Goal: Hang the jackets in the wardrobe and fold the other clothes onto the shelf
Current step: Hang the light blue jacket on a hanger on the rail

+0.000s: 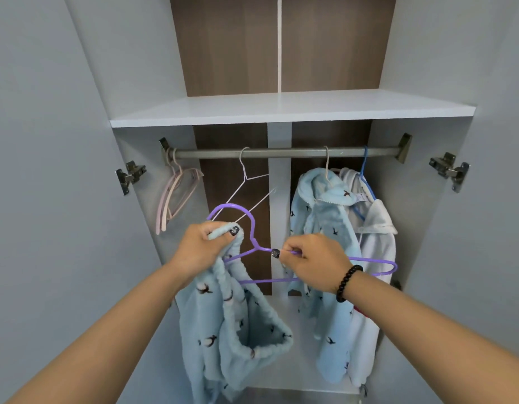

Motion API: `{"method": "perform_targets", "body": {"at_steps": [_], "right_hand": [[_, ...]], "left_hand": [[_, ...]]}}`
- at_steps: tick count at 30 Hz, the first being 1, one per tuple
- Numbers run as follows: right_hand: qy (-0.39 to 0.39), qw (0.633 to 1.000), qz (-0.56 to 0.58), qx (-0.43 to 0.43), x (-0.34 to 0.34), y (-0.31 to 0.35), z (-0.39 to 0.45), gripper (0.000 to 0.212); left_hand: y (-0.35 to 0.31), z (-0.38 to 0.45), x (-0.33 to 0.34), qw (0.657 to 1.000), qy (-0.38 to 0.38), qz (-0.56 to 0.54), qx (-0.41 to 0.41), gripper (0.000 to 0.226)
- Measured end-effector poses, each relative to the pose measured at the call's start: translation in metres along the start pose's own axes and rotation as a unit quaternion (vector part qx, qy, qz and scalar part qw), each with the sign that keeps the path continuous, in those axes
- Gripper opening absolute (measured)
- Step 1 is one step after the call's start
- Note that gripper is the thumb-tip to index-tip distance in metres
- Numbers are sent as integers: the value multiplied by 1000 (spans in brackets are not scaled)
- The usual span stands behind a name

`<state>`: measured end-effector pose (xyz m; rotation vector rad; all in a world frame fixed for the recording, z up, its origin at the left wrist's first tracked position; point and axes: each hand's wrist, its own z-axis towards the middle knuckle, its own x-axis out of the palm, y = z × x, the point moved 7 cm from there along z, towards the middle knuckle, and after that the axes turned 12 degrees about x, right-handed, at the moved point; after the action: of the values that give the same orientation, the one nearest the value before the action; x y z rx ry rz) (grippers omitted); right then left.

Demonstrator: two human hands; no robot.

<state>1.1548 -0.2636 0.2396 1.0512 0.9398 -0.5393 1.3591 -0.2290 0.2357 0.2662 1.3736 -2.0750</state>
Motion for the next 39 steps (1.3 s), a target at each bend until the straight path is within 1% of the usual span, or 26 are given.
{"method": "perform_targets", "body": {"at_steps": [2, 3, 5, 8, 10, 11, 12, 14, 16, 17, 19, 21, 22, 23, 24, 25, 27, 28, 29, 30, 31, 32, 33, 34, 36, 39], "right_hand": [[-27, 999, 16, -18, -5, 0, -5, 31], [-44, 998, 27, -23, -7, 0, -7, 32], [-71, 994, 77, -8, -11, -5, -9, 34], [-100, 977, 181, 43, -13, -23, -6, 36], [-109, 970, 209, 50, -13, -29, -6, 31], [-116, 971, 206, 39, -14, -27, -7, 28], [-135, 973, 187, 12, -18, -21, -10, 25], [-219, 966, 101, -88, -36, -1, -19, 16], [-307, 932, 11, -192, -51, 16, -29, 7], [-335, 915, -8, -224, -54, 20, -33, 14], [-363, 894, 1, -261, -52, 21, -41, 30], [-377, 876, 8, -300, -39, 21, -55, 38], [-365, 875, 12, -319, -26, 20, -62, 39], [-331, 883, 23, -332, -10, 17, -66, 41], [-276, 901, 42, -331, 9, 13, -67, 42], [-199, 927, 70, -309, 30, 8, -65, 44], [3, 974, 119, -194, 77, -8, -60, 51], [107, 977, 125, -133, 104, -18, -60, 56], [191, 971, 109, -91, 129, -29, -63, 60], [252, 962, 72, -71, 150, -39, -67, 60], [295, 953, 22, -68, 166, -47, -71, 54], [319, 944, -38, -77, 176, -54, -74, 43], [327, 936, -92, -97, 181, -59, -76, 30], [323, 931, -129, -115, 184, -63, -76, 23], [299, 934, -162, -112, 180, -77, -67, 23], [225, 953, -179, -99, 149, -98, -41, 22]], "left_hand": [[-10, 4, 2, 989, -15, 139, 42, 13], [-15, 4, 3, 980, -28, 185, 62, 13], [-25, 3, 7, 975, -38, 193, 104, 13], [-41, -3, 18, 973, 16, 158, 167, 28], [-52, -6, 22, 953, 54, 197, 222, 33], [-54, -6, 22, 944, 64, 214, 245, 30], [-55, -4, 21, 939, 64, 221, 255, 25], [-54, 0, 19, 940, 52, 215, 258, 20], [-48, 5, 18, 952, 38, 187, 238, 20], [-43, 6, 18, 960, 27, 166, 224, 22], [-32, 7, 14, 971, -4, 144, 192, 34], [-21, 6, 11, 977, -22, 137, 159, 38], [-17, 5, 9, 979, -28, 136, 151, 38], [-15, 4, 8, 980, -35, 133, 145, 38], [-14, 3, 5, 981, -42, 127, 140, 38], [-15, 3, 3, 983, -47, 116, 137, 38], [-20, 3, -3, 986, -54, 86, 135, 36], [-22, 2, -7, 987, -56, 69, 136, 37], [-24, 2, -11, 987, -57, 53, 142, 39], [-27, 0, -15, 986, -58, 41, 150, 41], [-29, -2, -20, 985, -62, 38, 159, 43], [-31, -4, -24, 982, -68, 40, 170, 45], [-31, -7, -29, 980, -76, 46, 177, 45], [-29, -10, -33, 979, -82, 52, 178, 46], [-20, -15, -37, 983, -73, 61, 160, 48], [2, -24, -37, 988, -19, 98, 116, 58]]}}
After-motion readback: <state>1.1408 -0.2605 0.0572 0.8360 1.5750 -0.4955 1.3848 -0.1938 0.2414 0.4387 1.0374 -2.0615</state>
